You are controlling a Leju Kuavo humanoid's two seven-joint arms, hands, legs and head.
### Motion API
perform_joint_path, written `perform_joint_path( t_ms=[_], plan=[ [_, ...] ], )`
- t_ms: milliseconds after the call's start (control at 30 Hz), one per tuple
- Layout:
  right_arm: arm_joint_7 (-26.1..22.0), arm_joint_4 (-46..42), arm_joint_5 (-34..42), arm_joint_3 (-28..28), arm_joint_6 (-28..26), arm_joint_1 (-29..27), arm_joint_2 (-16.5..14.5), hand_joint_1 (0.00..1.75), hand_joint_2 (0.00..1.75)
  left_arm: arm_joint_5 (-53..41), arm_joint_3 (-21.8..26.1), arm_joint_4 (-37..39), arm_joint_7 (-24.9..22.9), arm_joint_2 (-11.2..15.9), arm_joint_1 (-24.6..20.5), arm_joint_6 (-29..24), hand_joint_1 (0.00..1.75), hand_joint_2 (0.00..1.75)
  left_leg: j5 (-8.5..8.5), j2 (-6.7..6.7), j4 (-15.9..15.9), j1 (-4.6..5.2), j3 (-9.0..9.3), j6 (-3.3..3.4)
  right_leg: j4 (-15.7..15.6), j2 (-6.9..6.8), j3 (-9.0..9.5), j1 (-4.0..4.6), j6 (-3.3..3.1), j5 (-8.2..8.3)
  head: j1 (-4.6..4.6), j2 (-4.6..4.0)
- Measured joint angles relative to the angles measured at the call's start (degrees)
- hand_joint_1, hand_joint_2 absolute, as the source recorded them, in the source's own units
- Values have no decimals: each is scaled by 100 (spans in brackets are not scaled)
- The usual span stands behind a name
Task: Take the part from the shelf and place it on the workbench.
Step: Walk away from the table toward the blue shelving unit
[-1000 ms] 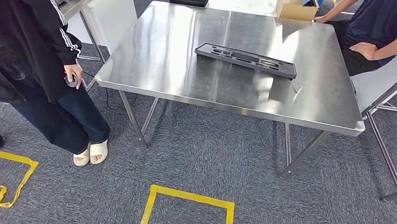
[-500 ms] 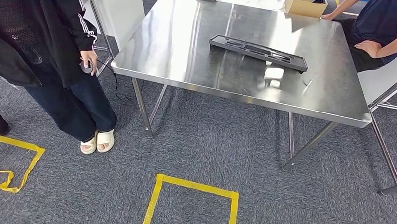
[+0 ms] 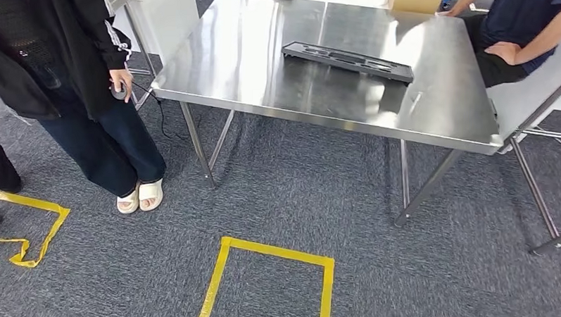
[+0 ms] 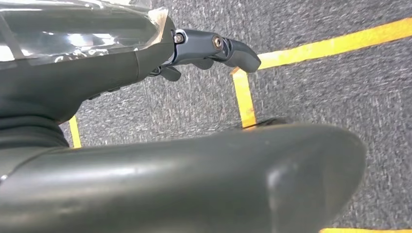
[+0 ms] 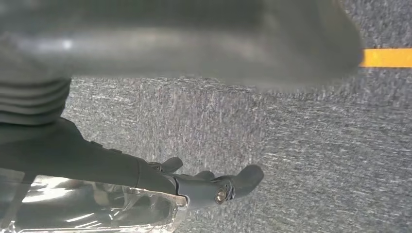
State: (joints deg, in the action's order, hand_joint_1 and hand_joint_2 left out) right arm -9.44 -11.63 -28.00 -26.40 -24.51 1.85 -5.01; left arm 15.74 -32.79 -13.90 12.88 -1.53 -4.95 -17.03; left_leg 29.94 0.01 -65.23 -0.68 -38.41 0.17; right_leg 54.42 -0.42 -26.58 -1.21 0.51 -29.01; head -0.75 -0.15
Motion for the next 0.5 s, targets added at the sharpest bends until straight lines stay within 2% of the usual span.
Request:
perform_joint_path(
  t_ms=[33,67,100,133,200,233,267,300,333,400,433,500],
  plan=[
    [0,0,0,0,7,-1,1,0,0,0,0,0,0,0,0,0,0,0,241,-1,-396,-9,-88,-24,5,-9,-47,6,-19,40,-7,0],
    [0,1,1,0,17,-2,1,0,0,0,0,0,0,0,0,0,0,0,372,-1,-710,-19,-133,-48,13,-16,-87,11,-16,76,-6,0],
    [0,1,2,0,28,-2,2,0,0,0,0,0,0,0,0,0,0,0,368,-1,-839,-35,-92,-66,31,-19,-129,13,0,108,-7,0],
    [0,2,4,0,40,-3,3,0,0,0,0,0,1,0,0,0,0,0,263,-1,-756,-57,49,-80,61,-19,-172,9,20,134,-7,0],
    [0,2,9,0,66,-2,3,0,0,-2,-1,0,2,0,-4,0,0,0,-3,-2,-83,-103,553,-98,150,-17,-262,-4,55,158,-11,0],
    [0,3,10,0,78,0,4,0,0,-4,-1,0,3,1,-9,0,0,0,-55,-13,285,-105,790,-95,202,-16,-315,2,76,169,-12,0],
    [-1,4,11,0,85,3,6,0,0,-6,-2,0,4,2,-11,0,0,0,-58,-24,549,-99,936,-84,242,-16,-362,12,104,185,-10,0],
    [-1,5,11,0,89,6,6,0,0,-8,-2,0,5,4,-12,0,0,0,-25,-36,696,-81,994,-67,267,-16,-409,23,144,211,-11,0],
    [-1,7,11,0,90,6,6,0,0,-9,-3,0,6,7,-11,0,0,0,-16,-44,739,-54,980,-30,279,-16,-458,28,200,249,-8,0],
    [-1,14,12,0,96,-2,8,0,0,-8,-4,0,9,12,-7,0,0,0,-79,-28,791,-44,886,93,328,-16,-561,18,286,249,-6,0],
    [0,17,9,0,105,-7,9,0,0,-6,-4,0,13,15,-7,0,0,0,-132,-17,807,-41,833,170,444,-11,-641,11,291,151,7,0],
    [1,22,1,0,134,-7,6,0,0,5,-4,1,22,16,-7,1,0,0,-235,5,824,-24,733,268,958,5,-857,2,229,-235,30,0]
  ],
)
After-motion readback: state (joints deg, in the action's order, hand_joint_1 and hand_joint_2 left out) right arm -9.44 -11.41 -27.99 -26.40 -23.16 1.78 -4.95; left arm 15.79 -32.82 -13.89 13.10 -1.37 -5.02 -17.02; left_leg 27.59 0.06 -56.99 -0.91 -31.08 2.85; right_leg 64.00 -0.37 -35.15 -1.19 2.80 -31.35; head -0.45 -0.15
